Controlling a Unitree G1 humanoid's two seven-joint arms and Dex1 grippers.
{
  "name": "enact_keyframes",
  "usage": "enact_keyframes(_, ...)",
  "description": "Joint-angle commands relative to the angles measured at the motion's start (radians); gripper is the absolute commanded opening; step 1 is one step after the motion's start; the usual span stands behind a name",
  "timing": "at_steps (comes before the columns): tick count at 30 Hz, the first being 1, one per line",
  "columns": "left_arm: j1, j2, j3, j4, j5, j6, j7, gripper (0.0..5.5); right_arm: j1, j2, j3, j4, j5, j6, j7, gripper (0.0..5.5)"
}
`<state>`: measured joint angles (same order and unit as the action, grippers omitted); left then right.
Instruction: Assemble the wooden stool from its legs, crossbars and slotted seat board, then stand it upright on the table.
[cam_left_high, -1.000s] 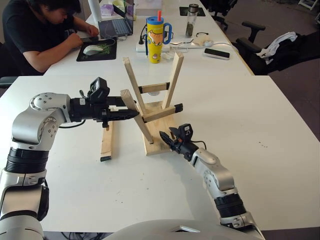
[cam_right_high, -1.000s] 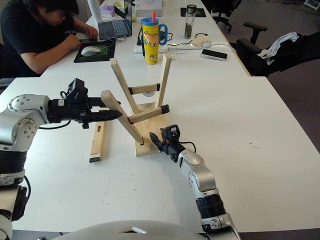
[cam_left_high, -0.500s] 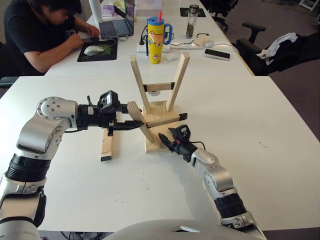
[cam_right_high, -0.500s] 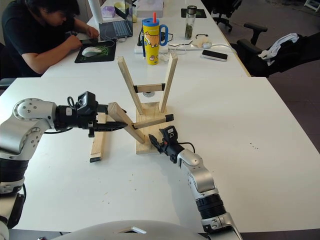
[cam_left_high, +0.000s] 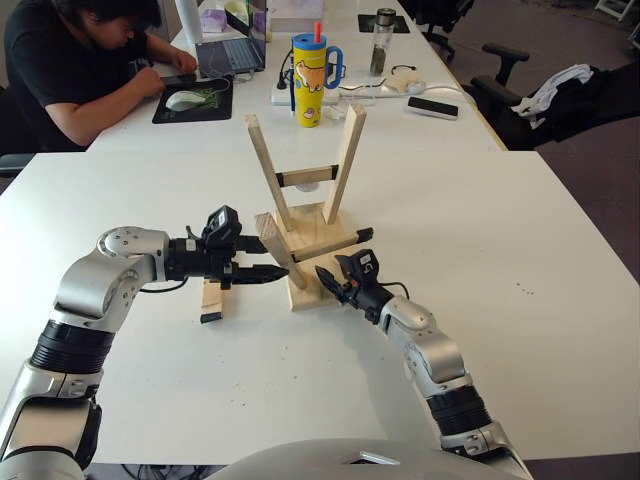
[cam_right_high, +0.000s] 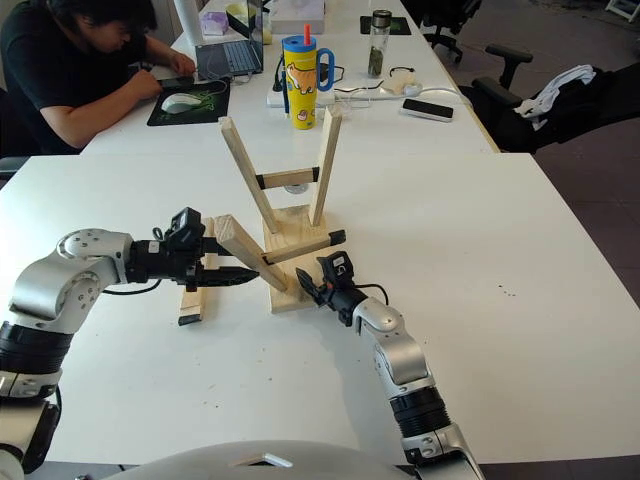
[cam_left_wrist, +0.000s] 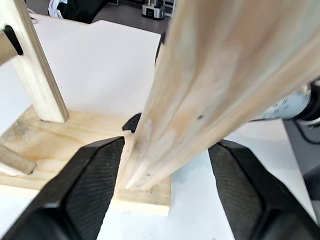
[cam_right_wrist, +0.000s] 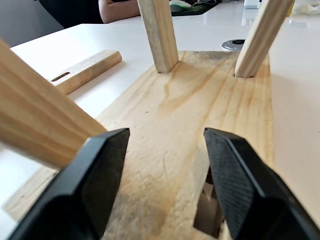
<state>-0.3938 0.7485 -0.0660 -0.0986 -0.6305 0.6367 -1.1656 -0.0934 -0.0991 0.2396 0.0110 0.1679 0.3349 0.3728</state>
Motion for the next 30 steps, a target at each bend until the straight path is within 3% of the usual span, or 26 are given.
enact_keyframes(1, -0.042, 0.056, 0.114, -0.022, -0.099, 0.097, -0.018, 3.50, 0.060, -0.005, -0.003, 0.074, -0.012, 0.051, -0.011, 2.78)
enact_keyframes(6, -0.035, 0.144, 0.227, 0.010, -0.141, 0.153, -0.038, 3.50, 0.070, -0.002, -0.001, 0.081, -0.023, 0.043, -0.021, 2.78)
enact_keyframes(9, -0.151, 0.110, 0.362, 0.032, -0.316, 0.270, 0.041, 3.15, 0.076, -0.008, 0.001, 0.094, -0.031, 0.033, -0.020, 2.78)
enact_keyframes(13, -0.420, -0.067, 0.525, 0.082, -0.636, 0.298, 0.393, 2.49, 0.073, -0.013, 0.004, 0.110, -0.035, 0.022, -0.017, 2.78)
enact_keyframes(15, -0.503, -0.148, 0.550, 0.055, -0.767, 0.262, 0.567, 2.21, 0.069, -0.014, 0.006, 0.117, -0.034, 0.019, -0.016, 2.78)
enact_keyframes(18, -0.493, -0.204, 0.508, -0.068, -0.873, 0.260, 0.703, 1.77, 0.060, -0.017, 0.009, 0.127, -0.035, 0.016, -0.012, 2.78)
enact_keyframes(22, -0.239, -0.262, 0.332, -0.197, -0.809, 0.328, 0.785, 1.23, 0.059, -0.015, 0.009, 0.128, -0.036, 0.017, -0.016, 2.78)
enact_keyframes(26, 0.091, -0.215, 0.003, -0.171, -0.414, 0.286, 0.784, 0.59, 0.048, -0.008, 0.013, 0.135, -0.036, 0.018, -0.018, 2.78)
enact_keyframes(30, 0.064, -0.230, 0.018, -0.126, -0.320, 0.177, 0.770, 0.02, 0.041, -0.010, 0.017, 0.136, -0.036, 0.022, -0.017, 2.78)
